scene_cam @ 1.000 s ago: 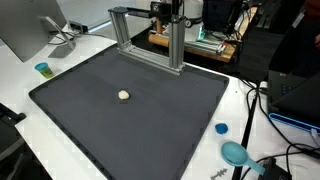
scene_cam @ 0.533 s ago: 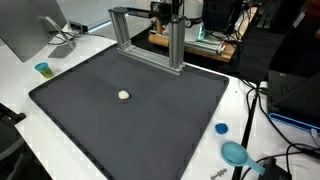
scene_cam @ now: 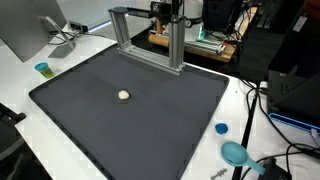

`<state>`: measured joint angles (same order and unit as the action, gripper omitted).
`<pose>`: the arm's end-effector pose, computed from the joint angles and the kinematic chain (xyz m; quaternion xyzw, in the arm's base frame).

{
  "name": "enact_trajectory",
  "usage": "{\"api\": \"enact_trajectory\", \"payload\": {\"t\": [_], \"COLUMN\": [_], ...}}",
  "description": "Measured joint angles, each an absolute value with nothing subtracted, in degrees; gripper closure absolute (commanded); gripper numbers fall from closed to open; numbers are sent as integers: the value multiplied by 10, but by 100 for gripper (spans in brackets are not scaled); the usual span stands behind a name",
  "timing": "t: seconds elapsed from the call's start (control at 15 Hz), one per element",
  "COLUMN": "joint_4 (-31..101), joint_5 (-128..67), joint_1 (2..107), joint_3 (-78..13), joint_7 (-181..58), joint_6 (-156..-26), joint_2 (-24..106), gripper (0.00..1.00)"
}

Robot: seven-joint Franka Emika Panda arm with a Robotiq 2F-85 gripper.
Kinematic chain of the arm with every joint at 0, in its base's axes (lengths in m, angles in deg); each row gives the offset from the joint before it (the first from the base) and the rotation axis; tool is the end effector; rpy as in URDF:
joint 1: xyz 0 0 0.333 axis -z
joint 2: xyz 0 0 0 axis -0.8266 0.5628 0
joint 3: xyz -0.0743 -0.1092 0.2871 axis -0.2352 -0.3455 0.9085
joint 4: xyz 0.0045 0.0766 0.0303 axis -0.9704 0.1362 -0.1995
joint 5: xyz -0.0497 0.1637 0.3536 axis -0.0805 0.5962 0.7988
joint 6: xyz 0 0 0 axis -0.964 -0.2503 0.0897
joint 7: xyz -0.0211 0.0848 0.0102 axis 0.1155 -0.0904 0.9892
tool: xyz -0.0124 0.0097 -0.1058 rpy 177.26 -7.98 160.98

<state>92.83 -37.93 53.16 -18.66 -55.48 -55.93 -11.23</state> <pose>0.3195 0.0533 0.4284 0.9748 0.1182 -0.1232 0.1435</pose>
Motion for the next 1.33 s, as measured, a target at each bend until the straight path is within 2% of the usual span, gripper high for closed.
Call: {"api": "enact_trajectory", "payload": {"t": [0.53, 1.0, 1.33], "joint_4": [930, 980, 999], "joint_5": [-374, -361, -351], "joint_1": [520, 512, 542], "joint_3": [-203, -232, -252], "joint_7": [-556, -601, -646], "joint_6": [-560, -587, -638], "joint_2": [-124, -286, -322], "gripper": [0, 0, 0]}}
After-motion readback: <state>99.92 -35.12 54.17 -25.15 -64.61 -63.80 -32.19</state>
